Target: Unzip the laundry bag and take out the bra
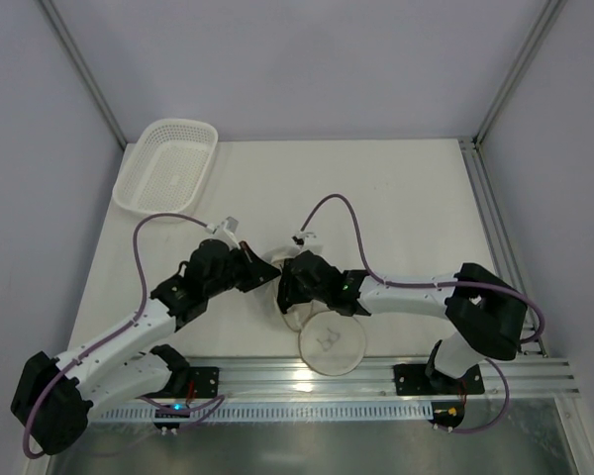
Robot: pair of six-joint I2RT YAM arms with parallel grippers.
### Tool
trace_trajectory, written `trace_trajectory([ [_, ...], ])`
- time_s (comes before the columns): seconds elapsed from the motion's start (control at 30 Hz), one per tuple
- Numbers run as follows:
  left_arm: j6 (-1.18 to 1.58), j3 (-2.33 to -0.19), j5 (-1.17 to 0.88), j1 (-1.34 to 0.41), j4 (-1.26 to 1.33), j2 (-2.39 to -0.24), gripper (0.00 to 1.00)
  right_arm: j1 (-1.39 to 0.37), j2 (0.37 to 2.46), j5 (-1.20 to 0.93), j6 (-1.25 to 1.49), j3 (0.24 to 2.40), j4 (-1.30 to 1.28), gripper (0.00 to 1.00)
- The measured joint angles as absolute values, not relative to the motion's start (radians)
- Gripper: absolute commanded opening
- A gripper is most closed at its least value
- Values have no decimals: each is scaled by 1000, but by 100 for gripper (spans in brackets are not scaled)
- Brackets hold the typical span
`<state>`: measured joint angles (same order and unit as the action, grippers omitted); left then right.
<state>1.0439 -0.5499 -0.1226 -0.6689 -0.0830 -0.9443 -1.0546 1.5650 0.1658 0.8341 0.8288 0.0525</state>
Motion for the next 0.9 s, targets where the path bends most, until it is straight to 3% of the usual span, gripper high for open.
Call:
trace_trajectory([
  [0.03, 1045, -550, -127, -669, -84, -938, 0, -1057, 1565, 192, 833, 833, 45, 23],
  [0.07, 1047, -550, -134, -673, -84, -931, 0, -1058, 1565, 216, 829, 835, 39, 7],
  [0.1, 1048, -550, -140, -677, -84, -924, 0, -1059, 1564, 239, 823, 836, 33, 4],
  [0.3, 1052, -549, -152, -680, -84, -914, 0, -1060, 1522, 314, 801, 831, -21, 4],
  [0.6, 1067, -549, -150, -680, -86, -946, 0, -1089, 1234, 341, 740, 734, -130, 4],
  [0.73, 1071, -549, -150, -681, -85, -998, 0, -1089, 1159, 215, 692, 713, -154, 4],
  [0.9, 1074, -551, -152, -681, -82, -1066, 0, -1089, 1139, -120, 643, 694, -136, 3],
])
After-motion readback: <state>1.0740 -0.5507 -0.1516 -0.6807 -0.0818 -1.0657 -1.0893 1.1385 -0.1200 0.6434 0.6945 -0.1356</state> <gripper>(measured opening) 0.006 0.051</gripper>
